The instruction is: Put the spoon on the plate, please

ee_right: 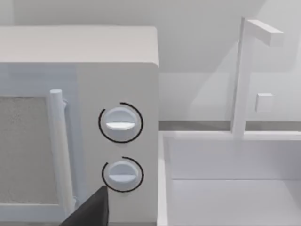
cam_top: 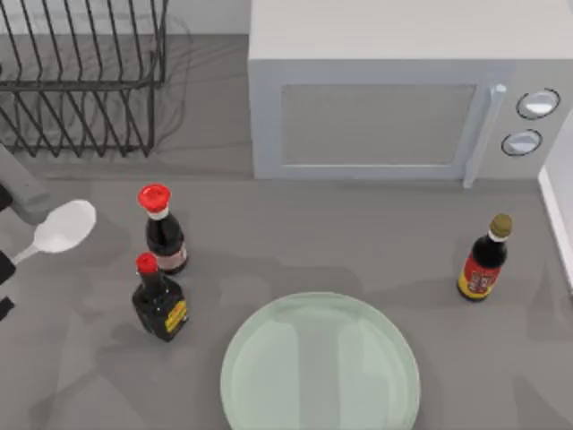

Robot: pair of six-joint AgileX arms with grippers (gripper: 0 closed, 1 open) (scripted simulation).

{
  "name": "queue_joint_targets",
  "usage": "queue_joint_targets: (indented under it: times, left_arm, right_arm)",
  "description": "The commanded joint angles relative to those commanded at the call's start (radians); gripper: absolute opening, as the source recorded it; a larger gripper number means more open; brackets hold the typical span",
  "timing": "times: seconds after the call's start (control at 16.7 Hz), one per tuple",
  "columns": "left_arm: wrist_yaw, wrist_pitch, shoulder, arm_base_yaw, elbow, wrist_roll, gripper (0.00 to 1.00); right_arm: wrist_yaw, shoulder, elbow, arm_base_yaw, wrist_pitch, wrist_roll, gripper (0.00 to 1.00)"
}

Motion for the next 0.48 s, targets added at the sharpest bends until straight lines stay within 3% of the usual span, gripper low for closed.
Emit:
queue_joint_targets:
  times: [0.24, 0.48]
  left_arm:
    - [-0.029, 0.044, 0.015, -0.108, 0.135, -0.260, 0.00]
    - [-0.043, 0.069, 0.067, -0.262, 0.269, -0.680, 0.00]
  right_arm:
    - [0.000, 0.000, 0.000, 0.000, 0.000, 0.000, 1.00]
    - [0.000, 0.000, 0.000, 0.000, 0.000, 0.000, 1.00]
